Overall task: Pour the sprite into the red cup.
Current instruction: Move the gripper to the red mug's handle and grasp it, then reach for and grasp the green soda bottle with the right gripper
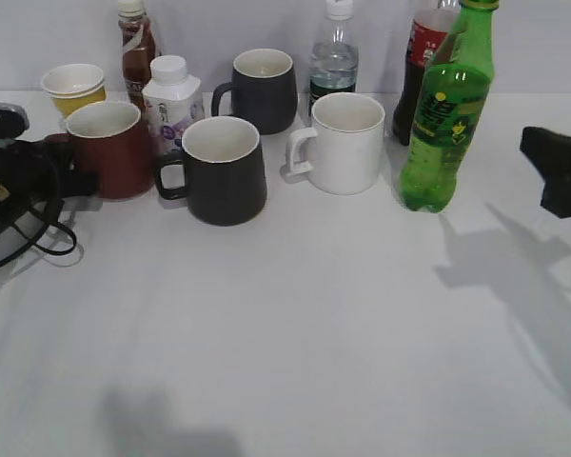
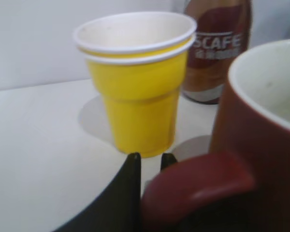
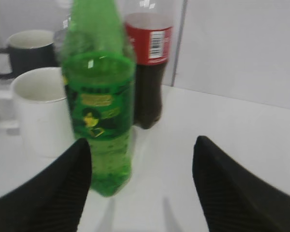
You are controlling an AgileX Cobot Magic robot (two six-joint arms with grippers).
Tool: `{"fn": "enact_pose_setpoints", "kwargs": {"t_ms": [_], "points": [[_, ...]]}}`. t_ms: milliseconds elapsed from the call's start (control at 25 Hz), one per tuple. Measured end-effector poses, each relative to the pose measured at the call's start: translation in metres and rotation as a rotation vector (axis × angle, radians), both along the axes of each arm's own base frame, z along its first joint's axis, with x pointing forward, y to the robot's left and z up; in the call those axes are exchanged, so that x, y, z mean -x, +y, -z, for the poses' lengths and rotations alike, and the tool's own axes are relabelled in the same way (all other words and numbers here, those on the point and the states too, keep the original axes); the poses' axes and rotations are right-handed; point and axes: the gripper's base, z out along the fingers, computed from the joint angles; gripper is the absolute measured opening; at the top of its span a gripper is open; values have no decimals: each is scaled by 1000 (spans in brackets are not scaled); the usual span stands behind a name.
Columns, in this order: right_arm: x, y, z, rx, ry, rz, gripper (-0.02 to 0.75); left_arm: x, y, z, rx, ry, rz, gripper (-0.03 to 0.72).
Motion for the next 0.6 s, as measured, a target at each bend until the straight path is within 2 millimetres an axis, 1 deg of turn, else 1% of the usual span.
{"fn": "enact_pose_setpoints", "kwargs": {"t_ms": [160,240,320,400,520,600], "points": [[-2,5,7,-5,33,-53,494,-1,-2,0,-4,-6,18,94],[-4,9,10,-13,29,-84,494,4,-1,-3,-6,-1,20,93],[-6,12,14,-22,32,-119,511,15,0,-9,-12,13,25,90],[-12,15,20,-41,63,-131,552,27,1,-17,-23,25,29,85],[-26,19,27,-53,98,-136,608,48,3,-36,-25,-3,33,78],[-39,21,34,-55,122,-136,621,62,4,-50,-21,-34,33,78]]}}
